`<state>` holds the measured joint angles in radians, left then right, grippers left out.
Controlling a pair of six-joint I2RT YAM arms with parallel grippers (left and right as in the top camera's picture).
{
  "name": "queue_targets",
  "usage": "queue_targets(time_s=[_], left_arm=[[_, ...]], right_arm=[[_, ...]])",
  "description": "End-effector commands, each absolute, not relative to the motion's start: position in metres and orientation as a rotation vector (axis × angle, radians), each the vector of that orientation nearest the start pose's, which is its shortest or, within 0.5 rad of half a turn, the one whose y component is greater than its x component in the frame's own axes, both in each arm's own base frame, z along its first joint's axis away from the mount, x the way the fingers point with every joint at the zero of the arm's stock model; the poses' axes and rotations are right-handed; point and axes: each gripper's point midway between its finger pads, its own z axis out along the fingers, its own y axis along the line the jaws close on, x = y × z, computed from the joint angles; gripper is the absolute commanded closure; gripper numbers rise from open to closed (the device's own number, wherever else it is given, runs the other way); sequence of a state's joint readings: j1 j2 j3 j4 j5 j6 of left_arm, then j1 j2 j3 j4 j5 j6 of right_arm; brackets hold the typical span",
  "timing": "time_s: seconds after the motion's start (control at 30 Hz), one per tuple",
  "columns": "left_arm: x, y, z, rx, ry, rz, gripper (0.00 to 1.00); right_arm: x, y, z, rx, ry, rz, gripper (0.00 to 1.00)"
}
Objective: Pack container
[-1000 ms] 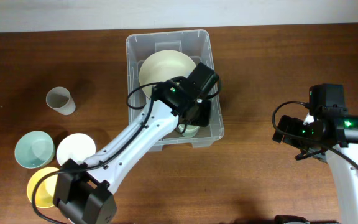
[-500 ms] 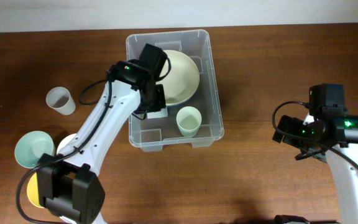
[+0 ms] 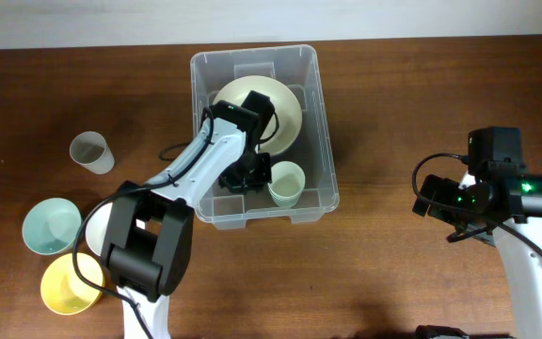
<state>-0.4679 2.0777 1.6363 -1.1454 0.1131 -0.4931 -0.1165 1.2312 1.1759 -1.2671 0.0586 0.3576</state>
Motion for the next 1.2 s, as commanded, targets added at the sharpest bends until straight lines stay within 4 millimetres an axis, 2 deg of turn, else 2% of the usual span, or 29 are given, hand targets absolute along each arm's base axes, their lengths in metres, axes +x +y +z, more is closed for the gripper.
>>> queue_targets(time_s=[0.0,0.13,0.27,1.0,1.17], left_arm=[[0.341,-0.210,0.049,0.024,3.185,-0.215,0.76],[0.345,-0.223,0.050,0.063,3.147,-0.251,0.76],[0.341,-0.237,0.051,0.090,3.150,-0.334,0.76],[0.334,-0.234,0.051,0.088,3.180,-0.309,0.75],[0.332,-0.232,0.051,0.087,3.191,-0.301,0.75]], right_arm=[[0.237,-0.038,0.171,0.675,2.804,-0.039,0.01],[0.237,-0.038,0.171,0.675,2.805,-0.039,0.01],[0.237,-0.038,0.171,0.675,2.804,-0.039,0.01],[0.237,-0.037,0.171,0.674,2.806,-0.036,0.01],[0.243,-0.014,0.172,0.480,2.839,0.147,0.01]])
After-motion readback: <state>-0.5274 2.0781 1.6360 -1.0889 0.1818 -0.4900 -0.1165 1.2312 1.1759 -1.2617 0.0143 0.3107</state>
